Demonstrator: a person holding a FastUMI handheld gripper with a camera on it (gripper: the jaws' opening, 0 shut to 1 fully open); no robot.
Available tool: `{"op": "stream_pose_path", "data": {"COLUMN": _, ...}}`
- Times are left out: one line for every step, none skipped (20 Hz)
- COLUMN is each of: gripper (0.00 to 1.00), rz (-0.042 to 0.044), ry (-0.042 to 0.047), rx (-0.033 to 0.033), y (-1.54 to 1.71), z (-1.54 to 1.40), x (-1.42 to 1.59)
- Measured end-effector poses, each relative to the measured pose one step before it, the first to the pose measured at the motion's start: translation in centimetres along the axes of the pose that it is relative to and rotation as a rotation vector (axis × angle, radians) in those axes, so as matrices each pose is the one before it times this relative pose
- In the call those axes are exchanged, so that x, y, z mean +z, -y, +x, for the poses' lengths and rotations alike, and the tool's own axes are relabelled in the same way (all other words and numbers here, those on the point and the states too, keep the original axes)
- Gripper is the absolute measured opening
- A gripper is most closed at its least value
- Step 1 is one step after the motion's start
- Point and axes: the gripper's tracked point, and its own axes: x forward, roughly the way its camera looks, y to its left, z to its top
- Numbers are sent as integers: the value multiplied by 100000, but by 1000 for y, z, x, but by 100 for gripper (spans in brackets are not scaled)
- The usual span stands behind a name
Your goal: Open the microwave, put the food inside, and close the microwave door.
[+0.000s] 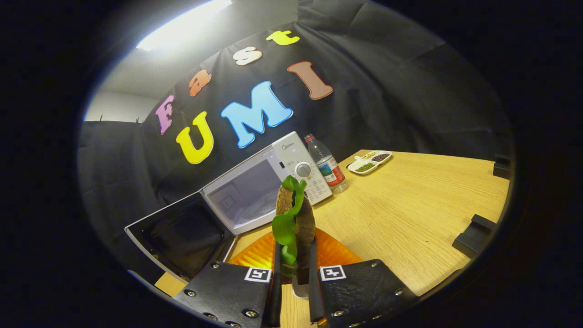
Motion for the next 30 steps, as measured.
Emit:
{"op": "stream_pose_path", "data": {"gripper": 24, "rz": -1321, "ry": -25, "rx": 71, "y": -659, "z": 346, "x": 418}}
{"op": "stream_pose_path", "data": {"gripper": 24, "rz": -1618, "ry": 19, "rx": -117, "y": -714, "z": 429, "x": 430}}
{"op": "stream_pose_path", "data": {"gripper": 24, "rz": -1917, "ry": 387, "rx": 725, "y": -995, "z": 372, "x": 387}}
{"op": "stream_pose_path", "data": {"gripper": 24, "rz": -2183, "ry": 380, "rx": 787, "y": -1109, "z": 424, "x": 425}}
{"op": "stream_pose_path", "data": {"gripper": 24, "rz": -3105, "ry": 366, "rx": 606, "y": -1092, "z": 434, "x": 315}}
{"op": "stream_pose_path", "data": {"gripper": 24, "rz": -3745, "ry": 595, "rx": 391, "y": -1019, "z": 514, "x": 416}}
{"op": "stream_pose_path", "data": {"gripper": 24, "rz": -3394, "ry": 157, "rx": 114, "y": -819, "z": 612, "x": 248}}
{"op": "stream_pose_path", "data": {"gripper": 24, "rz": -2467, "ry": -231, "rx": 547, "y": -947, "z": 710, "x": 189}}
{"op": "stream_pose_path", "data": {"gripper": 24, "rz": -1896, "ry": -477, "rx": 590, "y": -908, "z": 722, "x": 59}}
{"op": "stream_pose_path", "data": {"gripper": 24, "rz": -2097, "ry": -531, "rx": 393, "y": -799, "z": 828, "x": 55}}
{"op": "stream_pose_path", "data": {"gripper": 24, "rz": -2111, "ry": -574, "rx": -110, "y": -706, "z": 842, "x": 30}}
{"op": "stream_pose_path", "data": {"gripper": 24, "rz": -2463, "ry": -139, "rx": -168, "y": -664, "z": 982, "x": 56}}
{"op": "stream_pose_path", "data": {"gripper": 24, "rz": -2277, "ry": -389, "rx": -627, "y": -579, "z": 1066, "x": 37}}
{"op": "stream_pose_path", "data": {"gripper": 24, "rz": -1572, "ry": -216, "rx": -409, "y": -525, "z": 1168, "x": -24}}
{"op": "stream_pose_path", "data": {"gripper": 24, "rz": -1549, "ry": -228, "rx": -641, "y": -552, "z": 1075, "x": -7}}
{"op": "stream_pose_path", "data": {"gripper": 24, "rz": -1771, "ry": -540, "rx": -1153, "y": -468, "z": 1374, "x": -190}}
{"op": "stream_pose_path", "data": {"gripper": 24, "rz": -1557, "ry": -446, "rx": -542, "y": -565, "z": 1144, "x": -196}}
{"op": "stream_pose_path", "data": {"gripper": 24, "rz": -1217, "ry": -774, "rx": -427, "y": -639, "z": 1304, "x": -145}}
{"op": "stream_pose_path", "data": {"gripper": 24, "rz": -1260, "ry": -52, "rx": -230, "y": -592, "z": 1256, "x": -75}}
{"op": "stream_pose_path", "data": {"gripper": 24, "rz": -1682, "ry": 256, "rx": -555, "y": -571, "z": 1245, "x": 28}}
{"op": "stream_pose_path", "data": {"gripper": 24, "rz": -1892, "ry": -227, "rx": -503, "y": -461, "z": 1218, "x": -158}}
{"op": "stream_pose_path", "data": {"gripper": 24, "rz": -1378, "ry": 304, "rx": 180, "y": -541, "z": 1279, "x": -100}}
{"op": "stream_pose_path", "data": {"gripper": 24, "rz": -471, "ry": -592, "rx": -205, "y": -420, "z": 1257, "x": -273}}
{"op": "stream_pose_path", "data": {"gripper": 24, "rz": 764, "ry": -1250, "rx": 88, "y": -389, "z": 1352, "x": -352}}
{"op": "stream_pose_path", "data": {"gripper": 24, "rz": 1319, "ry": -716, "rx": 963, "y": -579, "z": 1202, "x": -135}}
{"op": "stream_pose_path", "data": {"gripper": 24, "rz": 1050, "ry": -534, "rx": 468, "y": -524, "z": 1152, "x": 123}}
{"op": "stream_pose_path", "data": {"gripper": 24, "rz": 496, "ry": 115, "rx": 296, "y": -397, "z": 1107, "x": 125}}
{"op": "stream_pose_path", "data": {"gripper": 24, "rz": -255, "ry": 270, "rx": 140, "y": -357, "z": 1173, "x": 339}}
{"op": "stream_pose_path", "data": {"gripper": 24, "rz": -117, "ry": -285, "rx": -144, "y": -257, "z": 1135, "x": 68}}
{"op": "stream_pose_path", "data": {"gripper": 24, "rz": 223, "ry": 17, "rx": 480, "y": -340, "z": 1103, "x": 221}}
